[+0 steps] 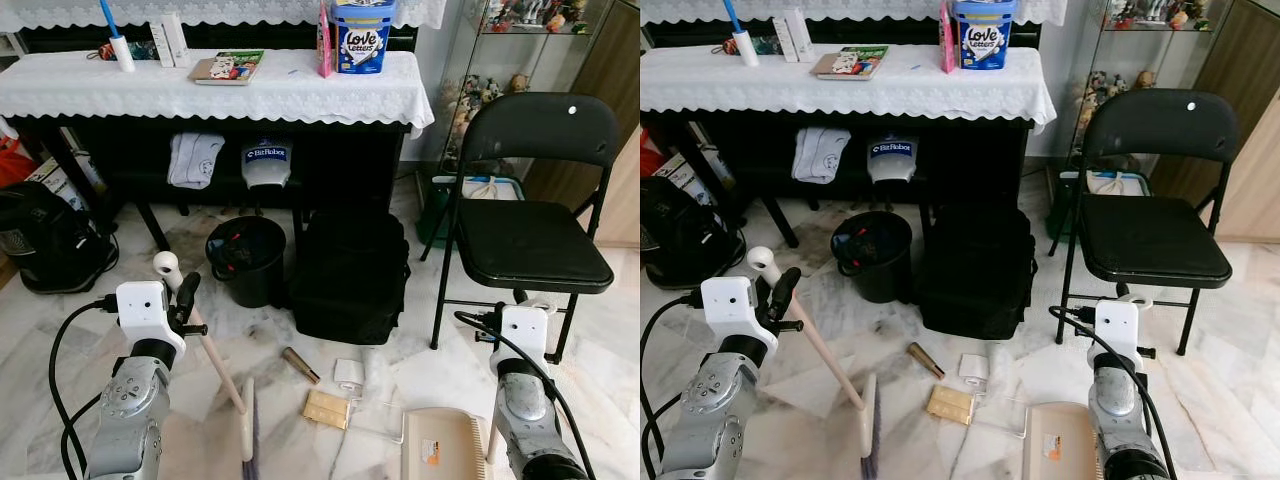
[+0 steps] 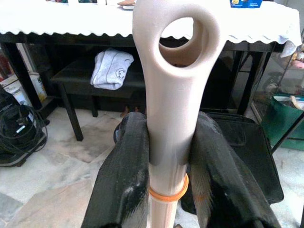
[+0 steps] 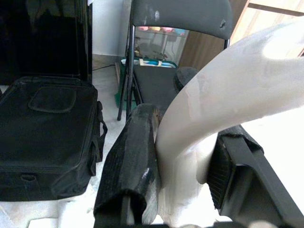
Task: Sweep floor
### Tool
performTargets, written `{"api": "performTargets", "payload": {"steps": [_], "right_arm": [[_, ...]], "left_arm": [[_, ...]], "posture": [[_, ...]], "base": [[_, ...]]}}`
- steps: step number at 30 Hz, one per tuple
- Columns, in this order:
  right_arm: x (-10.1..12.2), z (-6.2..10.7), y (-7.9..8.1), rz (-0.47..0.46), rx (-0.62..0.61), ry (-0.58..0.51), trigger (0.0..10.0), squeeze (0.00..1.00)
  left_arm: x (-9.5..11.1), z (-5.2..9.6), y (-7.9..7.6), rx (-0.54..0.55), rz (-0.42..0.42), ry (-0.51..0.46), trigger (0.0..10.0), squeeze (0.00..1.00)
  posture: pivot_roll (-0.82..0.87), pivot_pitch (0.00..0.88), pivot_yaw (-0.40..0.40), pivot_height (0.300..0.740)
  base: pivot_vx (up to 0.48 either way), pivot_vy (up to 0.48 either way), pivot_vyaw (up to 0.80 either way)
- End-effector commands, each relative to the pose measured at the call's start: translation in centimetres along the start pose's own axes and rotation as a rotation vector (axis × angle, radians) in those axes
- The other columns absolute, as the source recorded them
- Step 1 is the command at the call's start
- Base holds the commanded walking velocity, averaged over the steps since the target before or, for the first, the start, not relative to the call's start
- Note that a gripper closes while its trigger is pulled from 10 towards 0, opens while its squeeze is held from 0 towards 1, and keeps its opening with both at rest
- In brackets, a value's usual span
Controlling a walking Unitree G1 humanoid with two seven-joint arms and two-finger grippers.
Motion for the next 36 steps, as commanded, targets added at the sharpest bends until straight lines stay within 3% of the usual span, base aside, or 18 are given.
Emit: {"api": "performTargets", "payload": {"steps": [1,8,10,18,25,29,32,36], "right_arm": [[0.4,-0.1,0.5,-0.008,0.016,-0.014,10.0,0.0],[0.7,-0.1,1.0,-0.017,0.03,-0.025,10.0,0.0],[0.9,-0.2,1.1,-0.015,0.035,-0.029,10.0,0.0],[1.5,-0.4,1.0,-0.02,0.036,-0.049,10.0,0.0],[1.5,-0.4,1.1,-0.02,0.037,-0.051,10.0,0.0],[1.5,-0.4,1.0,-0.02,0.038,-0.052,10.0,0.0],[1.5,-0.4,1.1,-0.019,0.04,-0.051,10.0,0.0],[1.7,-0.6,1.2,-0.024,0.042,-0.053,10.0,0.0]], "left_arm": [[1.2,-0.1,0.1,0.001,-0.001,-0.044,10.0,0.0],[-0.1,-0.9,-0.4,-0.005,0.07,-0.01,10.0,0.0],[-1.5,-1.8,-1.0,-0.019,0.109,0.025,10.0,0.0],[-3.2,-3.4,-2.4,-0.054,0.094,0.079,10.0,0.0],[-3.8,-3.4,-3.1,-0.086,0.108,0.103,10.0,0.0],[-5.0,-3.3,-4.0,-0.132,0.232,0.155,10.0,0.0],[-5.2,-3.2,-4.1,-0.136,0.251,0.168,10.0,0.0],[-5.7,-3.0,-3.9,-0.163,0.339,0.215,10.0,0.0]], "posture": [[0.06,0.0,0.044,0.74],[0.06,0.0,0.036,0.74],[0.05,0.0,0.025,0.74],[0.02,0.0,0.015,0.74],[0.01,0.0,0.015,0.74],[0.01,0.0,0.007,0.74],[0.01,0.0,0.007,0.74],[0.02,0.0,0.006,0.74]], "base": [[0.0,0.0,0.0],[0.0,0.0,0.0],[0.0,0.0,0.0],[0.0,0.0,0.0],[0.0,0.0,0.0],[0.0,0.0,0.0],[0.0,0.0,0.0],[0.0,0.0,0.0]]}}
Point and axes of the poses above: a point about 5 cm out from each wrist's last joint towards the gripper, its own z axis pointing back from the gripper into the wrist, its own x axis along the axis of the wrist's last joint, y = z × x, the point moved 5 cm from there along -z, pointing out of the wrist towards the gripper, and after that the axes turned 6 degrees about z, right-handed, at the moved point
